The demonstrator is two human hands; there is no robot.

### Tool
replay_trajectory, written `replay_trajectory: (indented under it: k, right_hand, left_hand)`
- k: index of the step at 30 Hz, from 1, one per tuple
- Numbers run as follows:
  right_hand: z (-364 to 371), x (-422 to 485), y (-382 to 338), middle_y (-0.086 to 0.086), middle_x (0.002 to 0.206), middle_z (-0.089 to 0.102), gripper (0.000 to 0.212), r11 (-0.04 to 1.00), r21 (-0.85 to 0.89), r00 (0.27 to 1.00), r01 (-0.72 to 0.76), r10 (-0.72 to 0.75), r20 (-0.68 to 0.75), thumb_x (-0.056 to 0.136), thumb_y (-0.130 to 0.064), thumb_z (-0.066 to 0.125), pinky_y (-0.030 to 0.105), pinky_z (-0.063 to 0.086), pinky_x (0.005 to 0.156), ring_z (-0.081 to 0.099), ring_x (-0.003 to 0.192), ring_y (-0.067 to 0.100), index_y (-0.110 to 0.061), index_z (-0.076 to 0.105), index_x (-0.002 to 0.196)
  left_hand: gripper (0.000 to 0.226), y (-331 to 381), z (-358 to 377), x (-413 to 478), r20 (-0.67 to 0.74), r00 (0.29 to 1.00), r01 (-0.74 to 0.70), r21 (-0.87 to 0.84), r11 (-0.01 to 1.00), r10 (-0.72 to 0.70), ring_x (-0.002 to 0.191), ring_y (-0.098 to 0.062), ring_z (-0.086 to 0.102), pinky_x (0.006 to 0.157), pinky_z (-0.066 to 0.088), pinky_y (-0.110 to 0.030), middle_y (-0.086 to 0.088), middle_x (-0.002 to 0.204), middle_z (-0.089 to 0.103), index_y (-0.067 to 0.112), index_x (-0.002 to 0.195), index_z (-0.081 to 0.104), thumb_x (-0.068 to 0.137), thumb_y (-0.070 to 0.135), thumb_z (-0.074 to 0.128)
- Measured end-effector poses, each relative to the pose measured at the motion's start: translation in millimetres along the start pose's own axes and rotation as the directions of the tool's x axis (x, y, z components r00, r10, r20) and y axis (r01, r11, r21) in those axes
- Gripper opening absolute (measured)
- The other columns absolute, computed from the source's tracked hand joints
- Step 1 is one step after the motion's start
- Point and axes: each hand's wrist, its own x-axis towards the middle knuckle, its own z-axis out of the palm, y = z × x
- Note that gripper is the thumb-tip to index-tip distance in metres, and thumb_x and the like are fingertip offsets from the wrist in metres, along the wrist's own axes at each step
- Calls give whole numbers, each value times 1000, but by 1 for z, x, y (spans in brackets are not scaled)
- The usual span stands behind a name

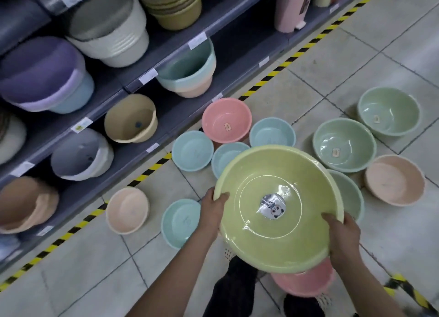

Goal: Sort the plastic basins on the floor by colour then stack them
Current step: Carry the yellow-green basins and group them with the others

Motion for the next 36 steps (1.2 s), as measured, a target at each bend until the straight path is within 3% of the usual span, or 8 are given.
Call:
replay_trajectory:
  k: [4,9,13,20,25,28,33,36]
  right_hand:
    - [25,-50,-17,11,98,70,32,999,47,999,5,-6,32,86,-4,60,41,53,82,65,87,31,-14,64,116]
    - [18,-93,-14,14,103,69,38,991,135,1000,-20,17,19,87,-4,58,36,52,75,64,85,31,-8,61,125]
    - [-20,-128,3,4,101,70,44,989,146,999,-15,10,32,83,-12,60,39,55,76,67,88,27,-15,58,128]
    - [-108,-188,65,17,107,68,29,922,386,954,34,84,-286,85,-4,61,35,51,73,64,87,30,-12,61,113]
    - [-145,-263,133,14,109,67,37,767,631,798,116,306,-519,86,-3,62,40,53,79,64,91,30,-13,59,122]
    - [-134,-317,174,5,107,67,44,684,703,693,194,412,-592,84,1,61,39,53,83,64,93,26,-20,59,123]
    - [-90,-402,245,7,103,64,40,520,816,497,254,653,-571,85,7,57,30,49,67,61,90,27,-14,55,118]
    - [-59,-439,289,8,107,62,44,455,854,367,250,772,-519,85,6,56,30,47,74,59,92,25,-10,54,126]
  left_hand:
    - [26,22,-48,-21,-30,999,-16,-29,999,15,85,-23,69,66,56,-32,-6,101,72,12,117,62,91,15,63]
    - [28,41,-71,-52,10,999,-33,37,999,33,96,-30,69,87,57,-46,-9,106,72,11,116,63,89,15,62]
    - [31,46,-64,-84,116,990,-93,118,989,80,93,-25,69,79,58,-40,-6,108,71,15,119,60,89,15,63]
    - [32,35,4,-145,414,905,-255,354,900,94,95,-30,69,86,57,-47,-10,107,70,11,118,59,87,16,65]
    - [35,10,65,-189,708,707,-498,499,709,-1,89,-35,69,73,57,-42,-16,102,71,6,111,61,78,-5,59]
    - [38,-15,88,-215,809,580,-630,521,576,-97,85,-34,68,76,58,-48,-19,102,69,11,108,61,71,-1,58]
    - [41,-88,83,-257,870,389,-777,487,398,-303,87,-35,68,75,57,-46,-16,101,69,7,116,59,78,-7,53]
    - [44,-142,68,-267,843,326,-824,475,307,-428,86,-33,67,72,58,-42,-14,100,69,9,115,60,73,-8,57]
